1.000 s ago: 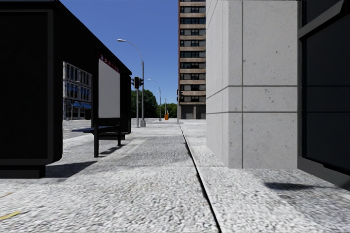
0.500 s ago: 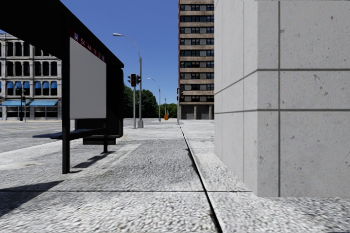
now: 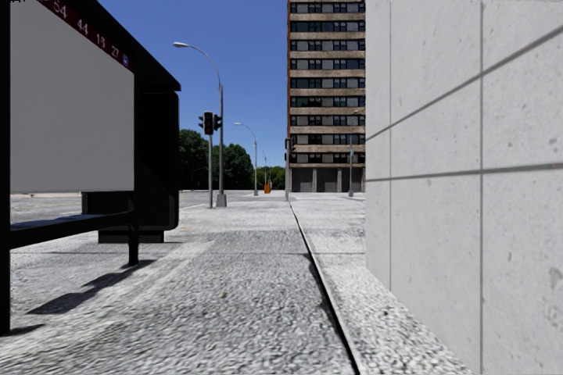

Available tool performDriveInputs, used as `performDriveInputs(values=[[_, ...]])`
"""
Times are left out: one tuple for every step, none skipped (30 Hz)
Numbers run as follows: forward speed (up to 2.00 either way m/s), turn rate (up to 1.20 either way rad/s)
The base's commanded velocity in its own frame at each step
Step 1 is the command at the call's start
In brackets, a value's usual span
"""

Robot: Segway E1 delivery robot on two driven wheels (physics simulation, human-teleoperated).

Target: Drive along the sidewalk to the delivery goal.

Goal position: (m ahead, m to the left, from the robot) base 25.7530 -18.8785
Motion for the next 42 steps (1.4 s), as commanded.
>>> performDriveInputs(values=[[2.00, 0.00], [2.00, 0.00], [2.00, 0.00], [2.00, 0.00], [2.00, 0.00], [2.00, 0.00], [2.00, 0.00], [2.00, 0.00], [2.00, 0.00], [2.00, 0.00], [2.00, 0.00], [2.00, 0.00], [2.00, 0.00], [2.00, 0.00], [2.00, 0.00], [2.00, 0.00], [2.00, 0.00], [2.00, 0.00], [2.00, 0.00], [2.00, 0.00], [2.00, 0.00], [2.00, 0.00], [2.00, 0.00], [2.00, 0.00], [2.00, 0.00], [2.00, 0.00], [2.00, 0.00], [2.00, 0.00], [2.00, 0.00], [2.00, 0.00], [2.00, 0.00], [2.00, 0.00], [2.00, 0.00], [2.00, 0.00], [2.00, 0.00], [2.00, 0.00], [2.00, 0.00], [2.00, 0.00], [2.00, 0.00], [2.00, 0.00], [2.00, 0.00], [2.00, 0.00]])
